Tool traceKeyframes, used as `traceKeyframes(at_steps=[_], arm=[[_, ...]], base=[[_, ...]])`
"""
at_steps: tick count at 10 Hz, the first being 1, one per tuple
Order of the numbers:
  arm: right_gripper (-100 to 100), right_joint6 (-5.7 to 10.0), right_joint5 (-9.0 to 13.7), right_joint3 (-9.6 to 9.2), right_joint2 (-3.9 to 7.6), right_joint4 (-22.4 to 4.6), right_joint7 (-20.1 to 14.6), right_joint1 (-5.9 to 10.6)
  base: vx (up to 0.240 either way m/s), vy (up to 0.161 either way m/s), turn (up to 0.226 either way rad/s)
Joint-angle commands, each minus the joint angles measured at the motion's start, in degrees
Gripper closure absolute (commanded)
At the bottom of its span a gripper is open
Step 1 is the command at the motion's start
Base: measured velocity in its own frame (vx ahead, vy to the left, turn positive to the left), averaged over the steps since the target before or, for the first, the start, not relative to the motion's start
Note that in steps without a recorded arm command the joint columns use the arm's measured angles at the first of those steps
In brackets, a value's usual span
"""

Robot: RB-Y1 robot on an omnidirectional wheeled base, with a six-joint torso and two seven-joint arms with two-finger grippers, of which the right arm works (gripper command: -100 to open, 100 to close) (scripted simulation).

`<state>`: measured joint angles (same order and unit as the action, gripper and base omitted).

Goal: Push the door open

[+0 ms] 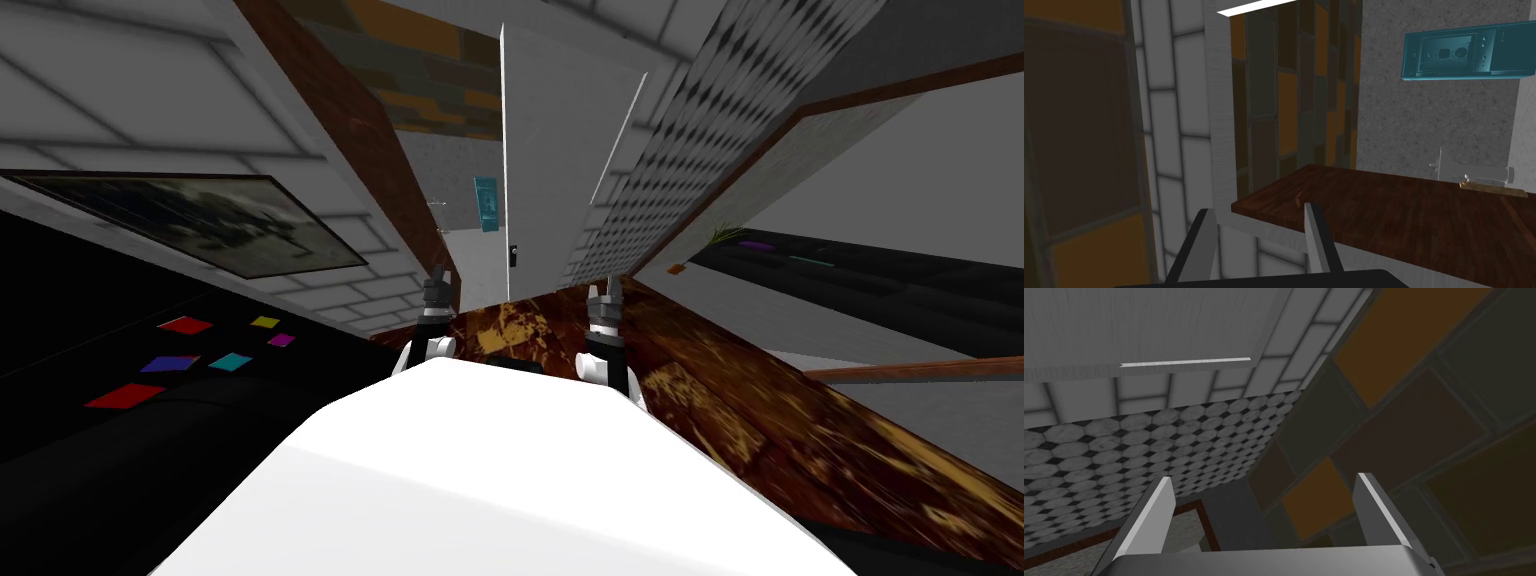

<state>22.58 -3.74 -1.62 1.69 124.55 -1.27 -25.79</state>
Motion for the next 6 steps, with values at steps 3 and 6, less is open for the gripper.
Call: traceKeyframes(at_steps=[3, 6], arm=[[-100, 0.01, 0.0, -2.76, 0.36, -3.8, -0.6, 2.36], [-100, -0.19, 0.2, -5.45, 0.92, -7.9, -1.4, 5.03]], base=[[0.114, 0.016, -0.058], [0.13, 0.03, -0.077]])
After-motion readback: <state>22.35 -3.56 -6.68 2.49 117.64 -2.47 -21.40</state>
